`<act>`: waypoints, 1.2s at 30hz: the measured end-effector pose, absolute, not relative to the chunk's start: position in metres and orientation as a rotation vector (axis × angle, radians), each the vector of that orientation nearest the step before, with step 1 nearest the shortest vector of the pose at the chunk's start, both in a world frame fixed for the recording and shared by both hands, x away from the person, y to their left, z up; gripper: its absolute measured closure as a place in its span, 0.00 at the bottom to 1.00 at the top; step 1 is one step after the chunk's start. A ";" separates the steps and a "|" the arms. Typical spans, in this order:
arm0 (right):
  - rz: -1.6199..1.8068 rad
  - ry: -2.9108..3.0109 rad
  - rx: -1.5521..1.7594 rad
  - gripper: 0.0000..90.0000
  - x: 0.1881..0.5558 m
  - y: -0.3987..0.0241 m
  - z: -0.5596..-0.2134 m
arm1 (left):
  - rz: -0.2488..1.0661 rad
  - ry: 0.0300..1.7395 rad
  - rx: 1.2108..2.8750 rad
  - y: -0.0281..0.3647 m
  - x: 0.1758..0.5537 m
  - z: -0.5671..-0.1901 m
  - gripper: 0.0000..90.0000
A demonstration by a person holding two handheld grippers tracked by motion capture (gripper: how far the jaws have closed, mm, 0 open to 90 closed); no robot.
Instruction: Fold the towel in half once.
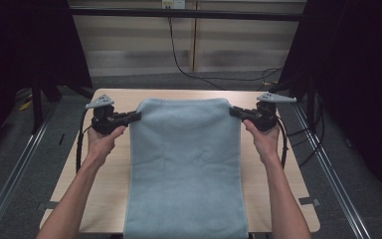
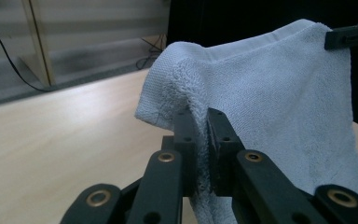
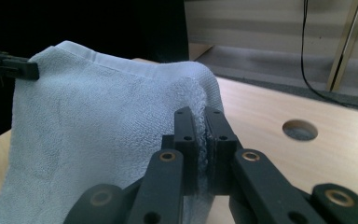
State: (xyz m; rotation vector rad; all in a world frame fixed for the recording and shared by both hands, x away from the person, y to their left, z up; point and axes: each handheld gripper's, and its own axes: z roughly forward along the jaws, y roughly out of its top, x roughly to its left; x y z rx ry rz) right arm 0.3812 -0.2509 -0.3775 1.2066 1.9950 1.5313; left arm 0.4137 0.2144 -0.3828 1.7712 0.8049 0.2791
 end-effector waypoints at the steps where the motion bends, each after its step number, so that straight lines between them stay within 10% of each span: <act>1: 1.535 1.984 1.197 0.95 0.388 -0.249 -0.367 | 0.291 0.799 1.766 0.214 0.417 -0.375 0.94; 14: 1.605 1.921 1.140 0.95 0.393 -0.250 -0.322 | 0.270 0.731 1.717 0.215 0.410 -0.343 0.94; 36: 1.516 2.215 1.016 0.95 0.257 -0.241 -0.389 | 0.171 0.671 1.839 0.233 0.293 -0.393 0.94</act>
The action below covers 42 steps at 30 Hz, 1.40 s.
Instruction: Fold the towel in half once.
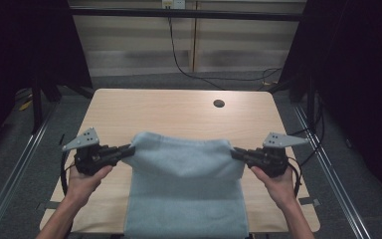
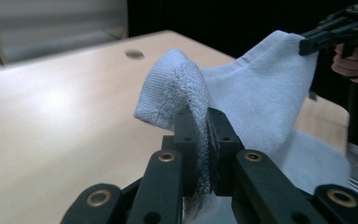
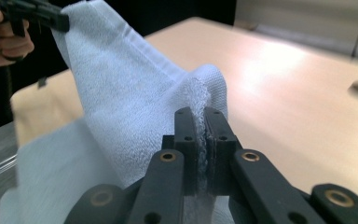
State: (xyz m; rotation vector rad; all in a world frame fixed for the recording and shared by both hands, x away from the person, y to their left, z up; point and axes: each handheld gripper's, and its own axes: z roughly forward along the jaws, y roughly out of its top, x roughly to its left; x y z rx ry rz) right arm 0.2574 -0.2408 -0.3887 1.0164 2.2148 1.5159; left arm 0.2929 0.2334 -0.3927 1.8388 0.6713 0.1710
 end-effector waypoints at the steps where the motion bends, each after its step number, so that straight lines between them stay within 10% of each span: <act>1: 1.507 2.231 1.032 0.95 0.253 -0.241 -0.395 | 0.168 0.671 1.847 0.235 0.288 -0.397 0.94; 23: 1.251 2.550 1.199 0.95 0.201 -0.228 -0.484 | -0.068 0.806 2.121 0.230 0.239 -0.499 0.93; 42: 1.139 2.423 1.266 0.96 0.303 -0.213 -0.500 | 0.125 0.940 2.071 0.225 0.352 -0.505 0.94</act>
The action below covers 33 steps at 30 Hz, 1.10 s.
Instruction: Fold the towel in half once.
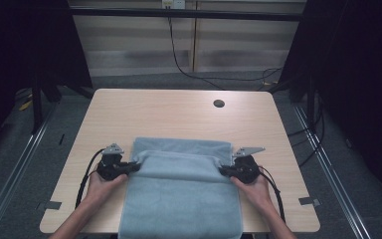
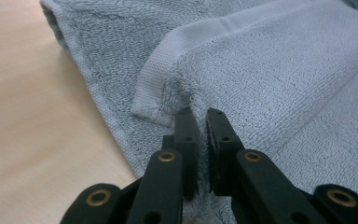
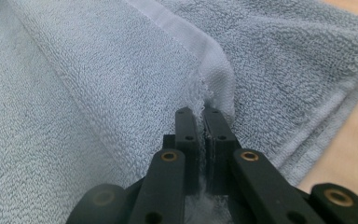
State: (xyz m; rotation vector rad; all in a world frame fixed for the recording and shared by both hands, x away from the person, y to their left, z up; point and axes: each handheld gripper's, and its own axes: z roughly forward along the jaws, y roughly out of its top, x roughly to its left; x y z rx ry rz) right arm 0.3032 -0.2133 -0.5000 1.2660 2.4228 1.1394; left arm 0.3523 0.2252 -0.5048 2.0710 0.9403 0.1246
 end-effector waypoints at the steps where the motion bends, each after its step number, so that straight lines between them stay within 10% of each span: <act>1: 1.141 2.422 1.274 0.96 0.309 -0.212 -0.500 | 0.150 0.955 2.054 0.227 0.359 -0.506 0.94; 14: 1.150 2.355 1.354 0.96 0.396 -0.208 -0.504 | 0.234 1.039 2.036 0.221 0.410 -0.507 0.94; 33: 1.079 2.260 1.440 0.97 0.422 -0.208 -0.503 | 0.206 1.125 1.973 0.210 0.465 -0.509 0.94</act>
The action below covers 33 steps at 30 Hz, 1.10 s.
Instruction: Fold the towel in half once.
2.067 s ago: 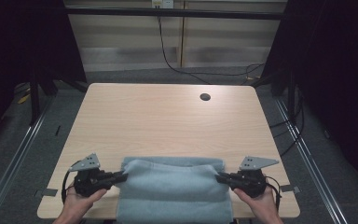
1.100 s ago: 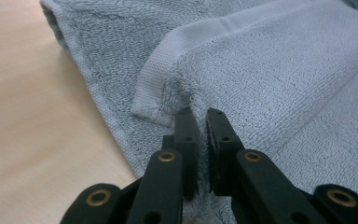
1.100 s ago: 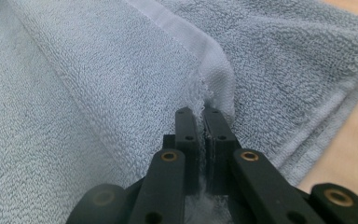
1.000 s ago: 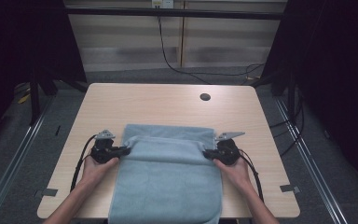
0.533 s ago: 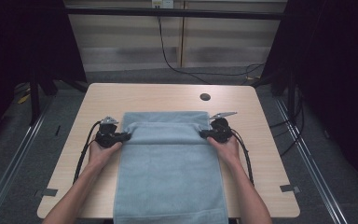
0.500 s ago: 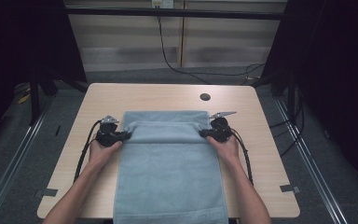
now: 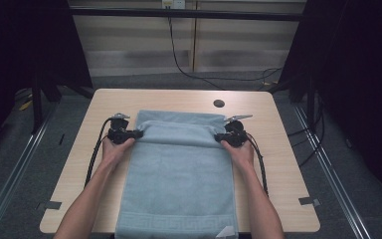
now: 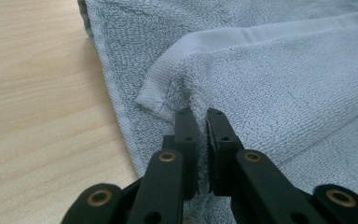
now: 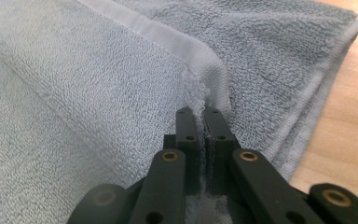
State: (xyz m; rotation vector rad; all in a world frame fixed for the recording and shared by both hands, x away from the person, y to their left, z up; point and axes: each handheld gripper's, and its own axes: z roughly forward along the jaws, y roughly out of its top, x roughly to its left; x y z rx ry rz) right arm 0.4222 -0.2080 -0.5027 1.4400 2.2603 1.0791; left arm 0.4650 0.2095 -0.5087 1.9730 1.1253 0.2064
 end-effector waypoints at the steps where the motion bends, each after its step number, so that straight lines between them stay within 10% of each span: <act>1: 1.081 2.262 1.428 0.97 0.422 -0.208 -0.503 | 0.186 1.120 1.969 0.212 0.465 -0.508 0.94; 33: 1.619 1.951 0.944 0.97 0.334 -0.232 -0.318 | 0.329 0.700 1.711 0.246 0.356 -0.331 0.94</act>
